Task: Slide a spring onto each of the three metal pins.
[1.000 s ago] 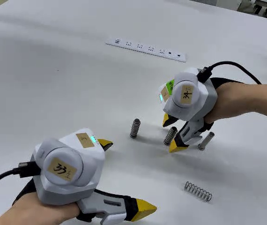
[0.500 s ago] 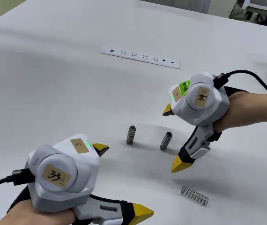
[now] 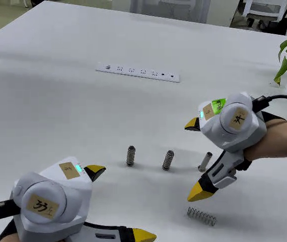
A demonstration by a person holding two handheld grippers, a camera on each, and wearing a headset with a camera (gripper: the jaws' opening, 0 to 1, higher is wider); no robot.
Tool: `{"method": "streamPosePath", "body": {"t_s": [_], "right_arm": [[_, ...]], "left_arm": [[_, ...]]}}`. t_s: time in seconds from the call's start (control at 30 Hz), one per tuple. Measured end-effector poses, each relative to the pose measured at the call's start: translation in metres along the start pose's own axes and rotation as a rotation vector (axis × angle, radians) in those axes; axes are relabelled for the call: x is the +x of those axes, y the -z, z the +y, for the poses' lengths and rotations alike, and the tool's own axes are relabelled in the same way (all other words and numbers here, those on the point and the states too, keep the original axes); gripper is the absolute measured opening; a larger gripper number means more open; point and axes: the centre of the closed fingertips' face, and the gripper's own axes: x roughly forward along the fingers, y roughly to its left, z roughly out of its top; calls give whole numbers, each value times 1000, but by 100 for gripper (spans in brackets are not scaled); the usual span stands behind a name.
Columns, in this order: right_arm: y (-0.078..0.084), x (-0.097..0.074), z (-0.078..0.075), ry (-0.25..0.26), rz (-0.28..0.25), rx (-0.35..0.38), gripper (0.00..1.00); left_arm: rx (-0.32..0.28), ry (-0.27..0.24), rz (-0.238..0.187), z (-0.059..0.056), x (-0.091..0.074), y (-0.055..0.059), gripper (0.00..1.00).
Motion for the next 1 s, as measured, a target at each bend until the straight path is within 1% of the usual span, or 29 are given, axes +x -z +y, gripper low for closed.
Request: {"method": "streamPosePath", "body": {"t_s": [0.03, 0.1, 0.17, 0.33, 0.4, 0.47, 0.53, 0.6, 0.67, 0.77, 0.9, 0.93, 1.0], "right_arm": [[0, -2, 0, 6, -8, 11, 99], [0, -6, 0, 25, -47, 65, 99], [3, -11, 2, 33, -69, 93, 99], [13, -23, 8, 67, -95, 142, 99], [17, -26, 12, 76, -102, 162, 99], [23, -27, 14, 81, -102, 178, 99], [27, -28, 19, 86, -109, 197, 99], [31, -29, 23, 94, -126, 232, 98], [31, -30, 29, 101, -158, 271, 98], [35, -32, 37, 115, -166, 294, 99], [38, -35, 48, 130, -190, 338, 97], [43, -37, 47, 135, -192, 346, 98], [47, -38, 51, 141, -201, 370, 98]], "left_arm": [[0, 0, 0, 0, 0, 0, 98], [5, 3, 4, 0, 0, 0, 98], [10, 3, 9, 0, 0, 1, 98], [-6, -1, 2, 2, -1, 0, 98], [0, -4, 7, 3, -1, 1, 98], [1, -3, 9, 3, -2, 1, 98], [6, -5, 12, 4, -2, 1, 98], [7, -5, 10, 5, -2, 0, 98], [11, -9, 11, 6, -2, 0, 98], [9, -9, 11, 6, -3, 0, 98], [19, -5, 22, 6, -3, 2, 98], [21, -4, 23, 6, -3, 2, 98], [24, -2, 24, 5, -3, 1, 98]]}}
